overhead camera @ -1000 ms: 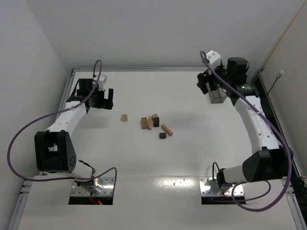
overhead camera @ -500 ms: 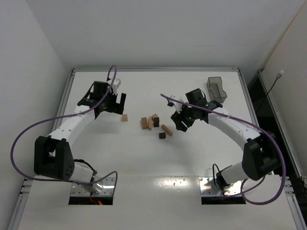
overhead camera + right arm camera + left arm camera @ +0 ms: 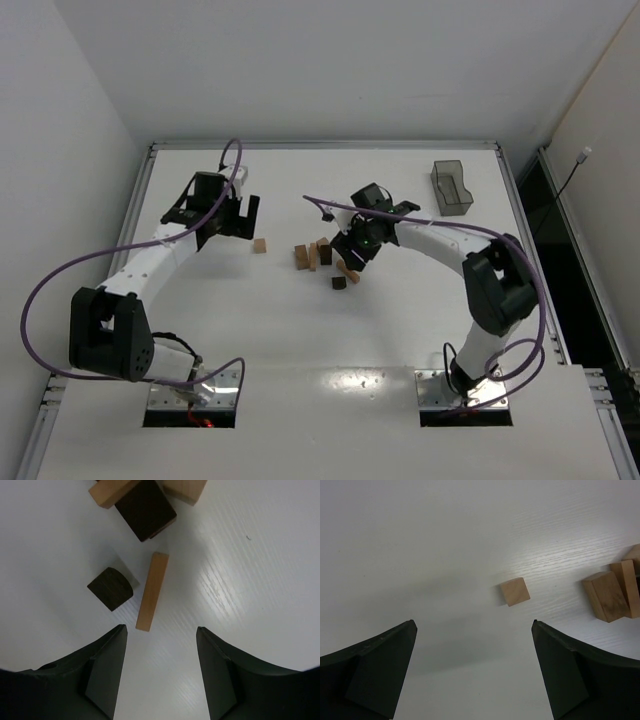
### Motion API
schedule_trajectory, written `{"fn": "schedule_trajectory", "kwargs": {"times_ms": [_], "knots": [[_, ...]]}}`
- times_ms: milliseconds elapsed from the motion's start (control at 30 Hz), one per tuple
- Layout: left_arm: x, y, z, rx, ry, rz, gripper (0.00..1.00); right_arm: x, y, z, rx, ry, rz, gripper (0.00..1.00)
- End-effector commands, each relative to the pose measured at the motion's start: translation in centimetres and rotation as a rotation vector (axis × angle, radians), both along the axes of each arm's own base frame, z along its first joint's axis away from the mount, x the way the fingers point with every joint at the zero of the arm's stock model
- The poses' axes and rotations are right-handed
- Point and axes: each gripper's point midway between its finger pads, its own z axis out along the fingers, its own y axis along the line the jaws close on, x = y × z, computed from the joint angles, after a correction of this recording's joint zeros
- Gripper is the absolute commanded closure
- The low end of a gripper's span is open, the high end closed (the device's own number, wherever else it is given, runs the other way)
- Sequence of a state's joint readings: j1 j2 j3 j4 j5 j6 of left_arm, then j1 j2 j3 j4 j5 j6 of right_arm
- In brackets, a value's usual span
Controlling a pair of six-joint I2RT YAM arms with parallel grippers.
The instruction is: Build the wood block tower
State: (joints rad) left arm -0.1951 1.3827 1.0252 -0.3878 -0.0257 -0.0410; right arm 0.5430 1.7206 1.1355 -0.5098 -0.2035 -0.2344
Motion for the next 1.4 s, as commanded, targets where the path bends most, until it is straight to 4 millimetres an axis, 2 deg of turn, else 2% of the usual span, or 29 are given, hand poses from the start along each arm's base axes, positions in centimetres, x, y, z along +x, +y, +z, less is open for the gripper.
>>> {"fn": "schedule_trajectory", "kwargs": {"times_ms": [0,67,100,200,233,300,567,700,800,1167,1367], "knots": [[0.4,0.4,1.5,-0.001,-0.062,0.025,0.00,2.1,2.1,1.5,0.042,-0.037,-0.023,0.46],[0.2,0.6,1.2,0.014,-0.056,0.026,0.00,1.4,2.9,0.9,0.032,-0.013,-0.005,0.47],[0.3,0.8,1.2,0.021,-0.057,0.034,0.00,1.8,2.8,0.6,0.013,-0.020,-0.016,0.47],[0.4,0.8,1.3,0.019,-0.066,0.034,0.00,1.3,3.2,-0.4,-0.019,-0.012,-0.001,0.48],[0.4,0.8,1.6,0.017,-0.075,0.034,0.00,1.6,3.3,-0.1,-0.013,-0.020,-0.002,0.50],[0.5,1.1,1.7,0.017,-0.075,0.043,0.00,1.3,2.9,-1.4,-0.043,0.010,-0.017,0.51],[0.5,1.5,1.4,0.024,-0.077,0.047,0.00,1.6,2.3,-2.3,-0.090,0.016,-0.043,0.56],[0.5,1.5,1.4,0.024,-0.077,0.047,0.00,1.8,1.9,-2.8,-0.116,0.021,-0.051,0.64],[0.7,1.9,1.6,0.023,-0.086,0.057,0.00,1.7,1.9,-3.5,-0.130,0.040,-0.051,0.66],[1.1,2.4,1.1,0.027,-0.076,0.063,0.00,0.9,2.6,-3.3,-0.095,0.075,-0.017,0.67],[1.0,2.3,1.1,0.021,-0.076,0.056,0.00,0.6,3.2,-1.8,-0.068,0.057,-0.010,0.67]]}}
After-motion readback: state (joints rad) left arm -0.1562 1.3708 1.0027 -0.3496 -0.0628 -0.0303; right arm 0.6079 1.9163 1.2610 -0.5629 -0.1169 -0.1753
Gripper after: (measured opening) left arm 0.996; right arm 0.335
